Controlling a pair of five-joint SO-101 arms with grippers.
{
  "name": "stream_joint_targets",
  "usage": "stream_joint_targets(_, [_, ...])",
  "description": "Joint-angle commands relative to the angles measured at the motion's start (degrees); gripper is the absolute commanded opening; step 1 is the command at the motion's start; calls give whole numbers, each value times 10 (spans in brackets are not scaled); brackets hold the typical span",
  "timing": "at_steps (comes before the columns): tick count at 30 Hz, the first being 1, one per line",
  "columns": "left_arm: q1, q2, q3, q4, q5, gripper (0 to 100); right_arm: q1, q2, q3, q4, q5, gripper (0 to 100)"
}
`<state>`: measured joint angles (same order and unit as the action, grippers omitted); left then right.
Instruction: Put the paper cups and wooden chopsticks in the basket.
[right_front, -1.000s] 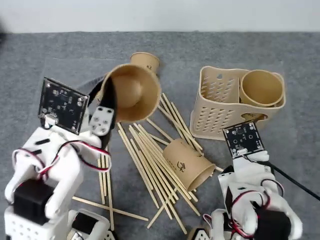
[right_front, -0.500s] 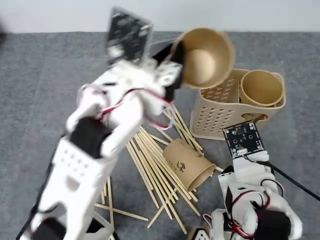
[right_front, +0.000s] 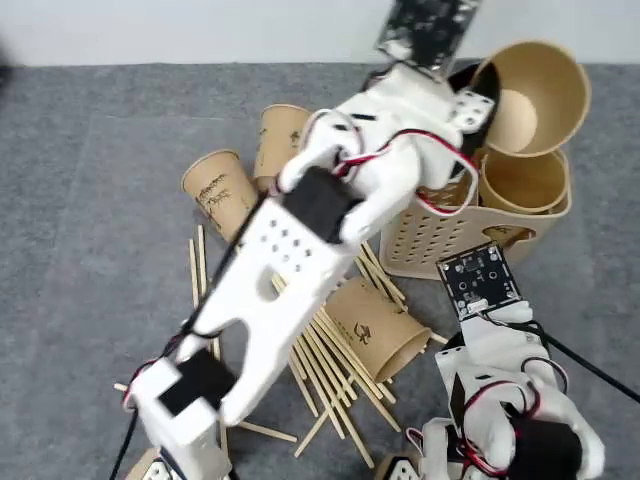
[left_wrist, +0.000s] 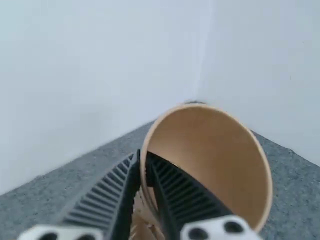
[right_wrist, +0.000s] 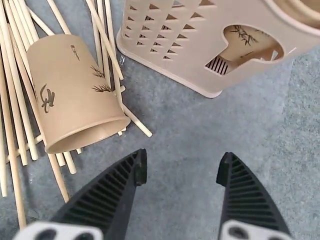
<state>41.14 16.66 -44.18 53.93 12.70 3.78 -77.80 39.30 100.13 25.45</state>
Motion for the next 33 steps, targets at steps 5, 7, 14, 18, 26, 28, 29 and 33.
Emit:
stream_joint_targets(5, [32,88,-174,81,13,12,4,-7,-1,11,7,240])
stream_joint_targets(7, [33,109,-199,104,13,12,4,-7,-1,11,7,240])
stream_joint_targets(14, [32,165,-236,129,13,20,1,-7,-1,12,7,240])
stream_joint_targets(18, [42,166,-237,149,14,136,1,-7,-1,12,5,240])
stream_joint_targets(26, [23,139,-351,210,61,232,1,-7,-1,12,5,240])
stream_joint_targets(28, [14,132,-386,218,61,232,1,-7,-1,12,5,240])
stream_joint_targets(29, [5,127,-401,224,61,232,1,-7,-1,12,5,240])
stream_joint_targets(33, [-33,106,-451,258,61,232,1,-7,-1,12,4,240])
